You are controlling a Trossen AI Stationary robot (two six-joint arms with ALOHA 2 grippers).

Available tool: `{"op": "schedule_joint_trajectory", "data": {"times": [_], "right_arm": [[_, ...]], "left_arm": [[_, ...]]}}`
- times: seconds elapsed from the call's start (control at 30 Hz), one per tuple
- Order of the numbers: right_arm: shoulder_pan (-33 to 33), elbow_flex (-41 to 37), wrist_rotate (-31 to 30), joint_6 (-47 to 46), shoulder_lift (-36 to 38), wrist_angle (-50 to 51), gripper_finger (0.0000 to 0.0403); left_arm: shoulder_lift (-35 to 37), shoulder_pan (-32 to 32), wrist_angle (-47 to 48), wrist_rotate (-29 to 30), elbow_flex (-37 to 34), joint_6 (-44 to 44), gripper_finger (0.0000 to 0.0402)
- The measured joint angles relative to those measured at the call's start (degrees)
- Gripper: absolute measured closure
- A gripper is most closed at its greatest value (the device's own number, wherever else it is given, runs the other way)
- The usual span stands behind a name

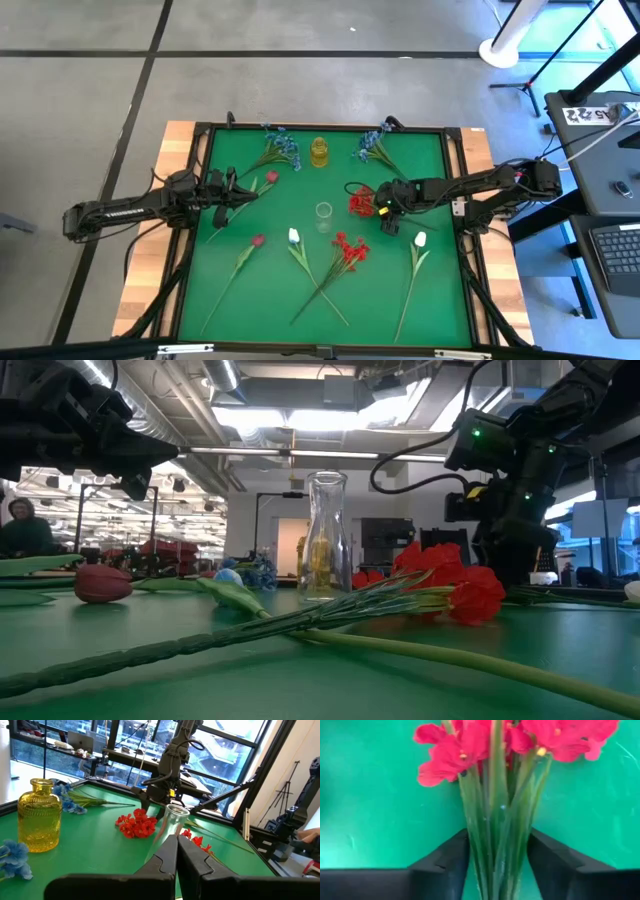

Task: Sort flowers into vase by color
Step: Put the top red flowers into the transparent vase

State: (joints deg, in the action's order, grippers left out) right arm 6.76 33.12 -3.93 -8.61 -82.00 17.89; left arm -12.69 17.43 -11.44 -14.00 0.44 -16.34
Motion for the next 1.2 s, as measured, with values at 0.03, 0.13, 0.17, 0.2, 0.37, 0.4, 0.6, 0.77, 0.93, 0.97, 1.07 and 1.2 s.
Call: {"op": "schedule_joint_trajectory", "data": {"times": [0.03,0.13,0.17,0.2,0.37,0.4,0.6,0.77,0.93,0.97,1.07,1.2], "right_arm": [[0.00,0.00,0.25,-0.02,0.00,-0.10,0.0251],[0.00,0.00,0.50,-0.03,-0.02,-0.81,0.0301],[0.01,0.00,0.56,-0.05,-0.04,-1.31,0.0318],[0.02,0.27,0.72,-0.13,-0.08,-1.43,0.0334],[0.04,4.80,0.98,-0.69,-0.31,-1.48,0.0392],[0.04,6.19,0.72,-0.73,-0.31,-1.42,0.0390],[0.02,17.52,-5.27,0.32,-0.24,7.76,0.0368],[0.02,29.28,-12.99,1.46,0.31,18.31,0.0392],[0.02,36.22,-14.96,3.11,3.58,15.79,0.0387],[0.02,36.34,-14.09,3.48,4.77,12.63,0.0383],[0.02,35.04,-9.38,4.80,8.28,1.09,0.0383],[0.02,28.94,0.22,9.01,11.92,-17.69,0.0395]], "left_arm": [[0.01,0.02,0.02,0.00,-0.01,0.00,0.0401],[0.00,0.00,0.00,0.00,-0.01,0.00,0.0401],[0.02,0.02,0.00,0.00,0.01,0.00,0.0401],[0.01,0.00,0.00,0.00,0.00,0.00,0.0401],[0.00,0.02,0.00,0.00,-0.01,0.00,0.0401],[0.00,0.00,0.02,0.00,-0.01,0.00,0.0401],[0.00,0.00,0.00,-0.01,-0.01,0.00,0.0401],[0.02,0.00,0.00,0.00,0.01,0.00,0.0401],[0.01,0.00,0.00,0.00,-0.01,0.00,0.0401],[0.02,0.02,-0.04,0.00,-0.01,0.00,0.0401],[0.00,0.02,-0.08,0.00,-0.01,0.00,0.0401],[-0.02,0.00,-0.04,0.00,-0.01,0.00,0.0401]]}}
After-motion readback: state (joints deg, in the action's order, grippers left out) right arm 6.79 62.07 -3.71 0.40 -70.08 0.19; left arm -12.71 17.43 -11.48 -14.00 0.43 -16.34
